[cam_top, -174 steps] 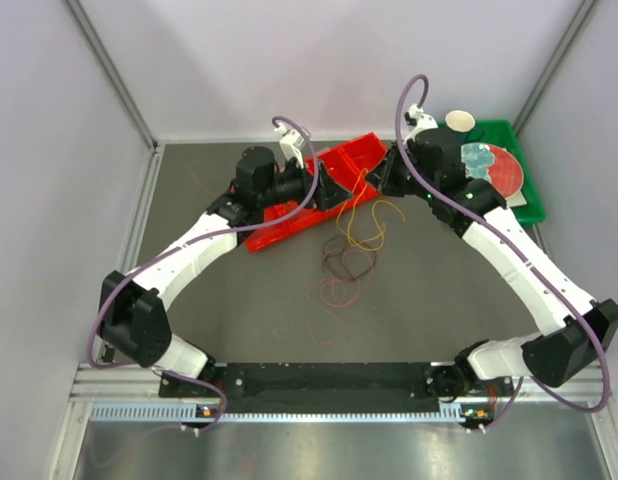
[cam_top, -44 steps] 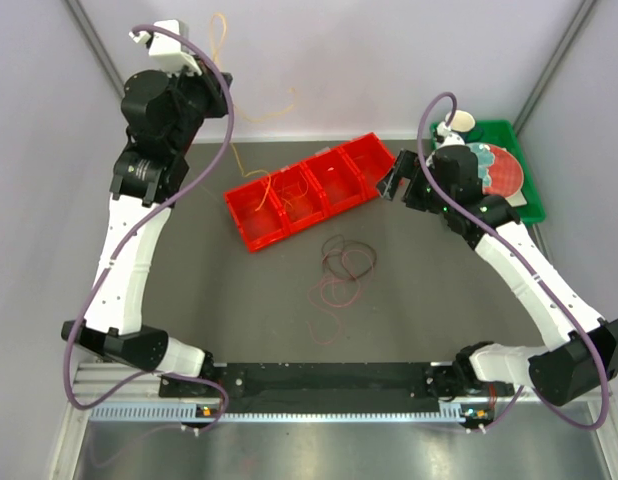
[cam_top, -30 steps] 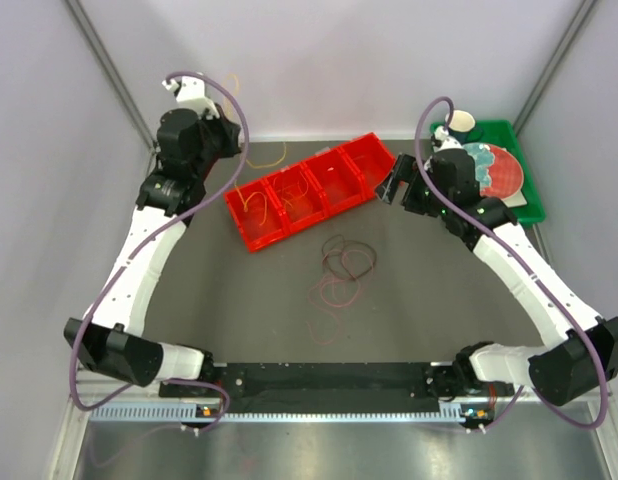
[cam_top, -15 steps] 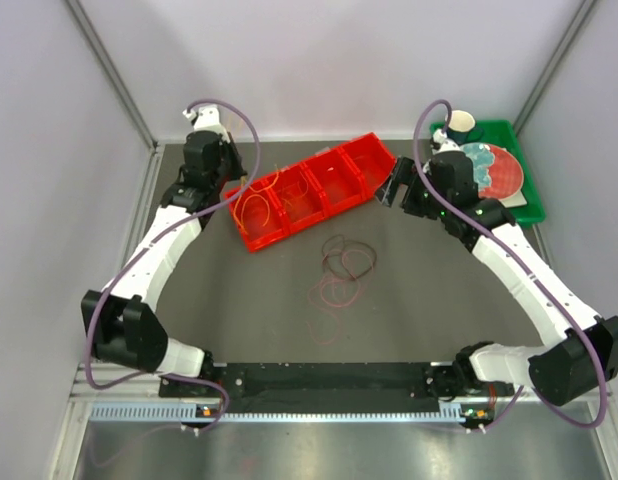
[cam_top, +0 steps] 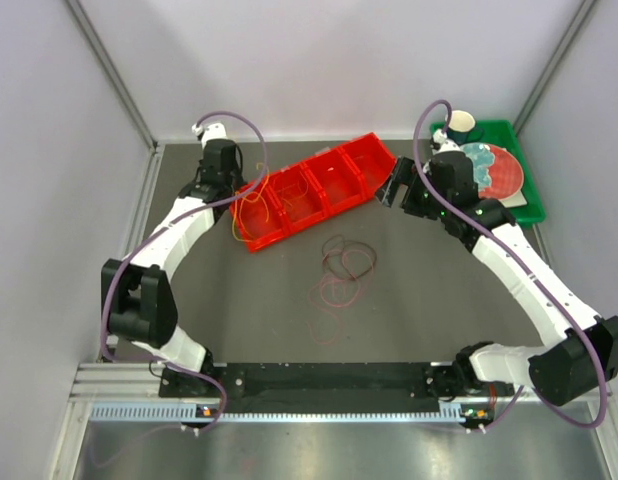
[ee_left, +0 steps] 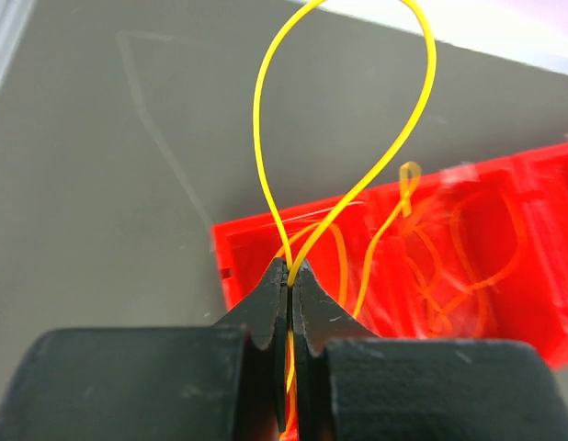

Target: Untangle the cables

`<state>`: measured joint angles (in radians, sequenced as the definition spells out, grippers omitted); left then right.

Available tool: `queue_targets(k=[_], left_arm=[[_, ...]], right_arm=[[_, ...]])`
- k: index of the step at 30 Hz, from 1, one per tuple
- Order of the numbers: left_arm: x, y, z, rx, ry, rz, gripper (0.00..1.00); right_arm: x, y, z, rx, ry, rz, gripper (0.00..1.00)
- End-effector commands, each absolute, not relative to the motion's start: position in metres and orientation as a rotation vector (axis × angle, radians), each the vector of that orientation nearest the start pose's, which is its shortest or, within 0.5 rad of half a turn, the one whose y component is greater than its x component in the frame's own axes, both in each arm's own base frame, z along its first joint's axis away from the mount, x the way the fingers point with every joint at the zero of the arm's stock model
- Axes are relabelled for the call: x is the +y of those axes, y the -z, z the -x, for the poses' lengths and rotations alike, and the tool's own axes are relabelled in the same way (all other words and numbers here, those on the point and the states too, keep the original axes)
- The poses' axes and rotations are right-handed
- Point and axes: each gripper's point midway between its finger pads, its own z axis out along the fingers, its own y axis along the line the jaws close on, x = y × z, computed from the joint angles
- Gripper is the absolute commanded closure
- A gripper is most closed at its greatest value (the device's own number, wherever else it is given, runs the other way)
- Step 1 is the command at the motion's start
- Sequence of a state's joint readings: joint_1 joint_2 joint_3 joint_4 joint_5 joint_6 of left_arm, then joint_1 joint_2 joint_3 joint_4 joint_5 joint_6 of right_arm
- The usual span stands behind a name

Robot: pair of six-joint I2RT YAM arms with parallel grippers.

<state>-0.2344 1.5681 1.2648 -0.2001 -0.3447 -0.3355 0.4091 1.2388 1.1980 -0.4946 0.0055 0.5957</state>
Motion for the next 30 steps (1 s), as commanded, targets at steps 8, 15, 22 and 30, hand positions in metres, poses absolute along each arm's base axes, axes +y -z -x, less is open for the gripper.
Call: queue_targets(k=[8, 15, 22, 30], left_arm=[[-0.032, -0.187, -0.446, 2.029, -0.157, 0.465, 1.0], [-0.051, -0.184, -0.442, 2.057, -0.035, 0.377, 1.0], [-0.071, -0.189, -0.472, 2.042, 0.059, 0.427, 1.0], [-0.082, -0.227, -0.511, 1.928, 0.121, 0.43, 1.0]], right_arm=[[0.177, -0.256, -0.345, 2.146, -0.623, -0.2, 0.08], [0.184, -0.25, -0.347, 2.163, -0.654, -0.19, 0.08], [0.18, -0.247, -0.342, 2.167, -0.64, -0.205, 0.09], [0.178, -0.245, -0.341, 2.169, -0.63, -0.207, 0.09]])
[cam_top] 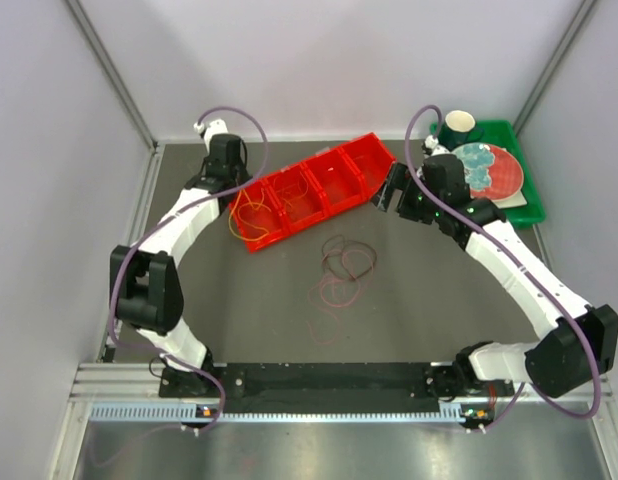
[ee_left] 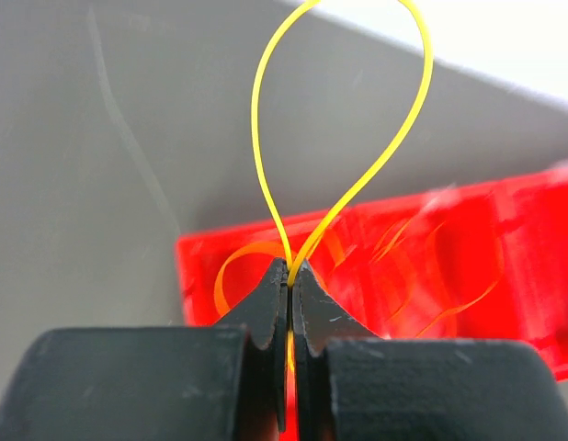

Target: Untangle the cables

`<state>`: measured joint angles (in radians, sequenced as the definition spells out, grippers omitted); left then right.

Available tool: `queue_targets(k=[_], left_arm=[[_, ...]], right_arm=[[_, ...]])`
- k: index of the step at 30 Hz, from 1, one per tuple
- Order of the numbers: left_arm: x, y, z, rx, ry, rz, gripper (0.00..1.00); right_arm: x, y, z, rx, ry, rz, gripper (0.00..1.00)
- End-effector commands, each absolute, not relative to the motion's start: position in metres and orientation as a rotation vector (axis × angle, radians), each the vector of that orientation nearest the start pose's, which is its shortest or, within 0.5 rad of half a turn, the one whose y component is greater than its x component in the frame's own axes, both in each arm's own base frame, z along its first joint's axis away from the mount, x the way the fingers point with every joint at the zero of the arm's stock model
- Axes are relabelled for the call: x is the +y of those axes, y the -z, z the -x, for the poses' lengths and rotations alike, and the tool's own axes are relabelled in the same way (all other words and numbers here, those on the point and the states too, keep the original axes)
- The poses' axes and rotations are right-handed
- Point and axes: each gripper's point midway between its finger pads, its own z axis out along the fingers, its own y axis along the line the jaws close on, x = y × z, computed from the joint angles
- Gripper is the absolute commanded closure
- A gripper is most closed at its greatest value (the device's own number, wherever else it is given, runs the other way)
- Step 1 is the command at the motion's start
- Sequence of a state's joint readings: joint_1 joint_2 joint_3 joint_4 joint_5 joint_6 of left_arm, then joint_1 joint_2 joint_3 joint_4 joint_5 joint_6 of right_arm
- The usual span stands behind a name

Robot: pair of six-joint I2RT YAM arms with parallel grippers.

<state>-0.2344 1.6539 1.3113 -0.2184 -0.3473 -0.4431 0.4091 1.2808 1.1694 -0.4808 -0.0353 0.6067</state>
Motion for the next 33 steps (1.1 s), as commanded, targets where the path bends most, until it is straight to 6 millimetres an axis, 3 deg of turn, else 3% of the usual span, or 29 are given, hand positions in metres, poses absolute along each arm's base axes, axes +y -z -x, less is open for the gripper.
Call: queue_targets(k=[1, 9, 11, 12, 16, 20, 23, 27, 33], left_arm=[[-0.083, -0.225, -0.515, 1.93, 0.121, 0.436, 1.0], [-0.094, -0.231, -0.544, 1.858, 0.186, 0.453, 1.0], [-0.1, -0.221, -0.544, 1.866, 0.225, 0.456, 1.0], [-0.102, -0.235, -0.552, 1.787, 0.269, 0.453, 1.0], [-0.104, -0.207, -0.555, 1.828, 0.282, 0.413, 1.0], [-0.1, -0.194, -0.556, 1.821, 0.3, 0.353, 1.0], [-0.101, -0.184, -0.543, 1.881, 0.311, 0.279, 1.0], [-0.091, -0.177, -0.511, 1.872, 0.297, 0.262, 1.0], [-0.096, -0.15, -0.495, 1.959, 0.315, 0.235, 1.0]], right_arm=[[0.178, -0.245, -0.341, 2.169, -0.634, -0.209, 0.09], [0.179, -0.237, -0.338, 2.187, -0.641, -0.213, 0.09], [0.178, -0.238, -0.339, 2.184, -0.636, -0.216, 0.09], [0.178, -0.238, -0.339, 2.183, -0.631, -0.22, 0.09], [0.177, -0.241, -0.339, 2.181, -0.627, -0.214, 0.09], [0.177, -0.24, -0.339, 2.181, -0.628, -0.211, 0.09], [0.177, -0.239, -0.338, 2.187, -0.627, -0.215, 0.09], [0.178, -0.24, -0.339, 2.177, -0.635, -0.214, 0.09], [0.183, -0.241, -0.341, 2.181, -0.66, -0.208, 0.09]])
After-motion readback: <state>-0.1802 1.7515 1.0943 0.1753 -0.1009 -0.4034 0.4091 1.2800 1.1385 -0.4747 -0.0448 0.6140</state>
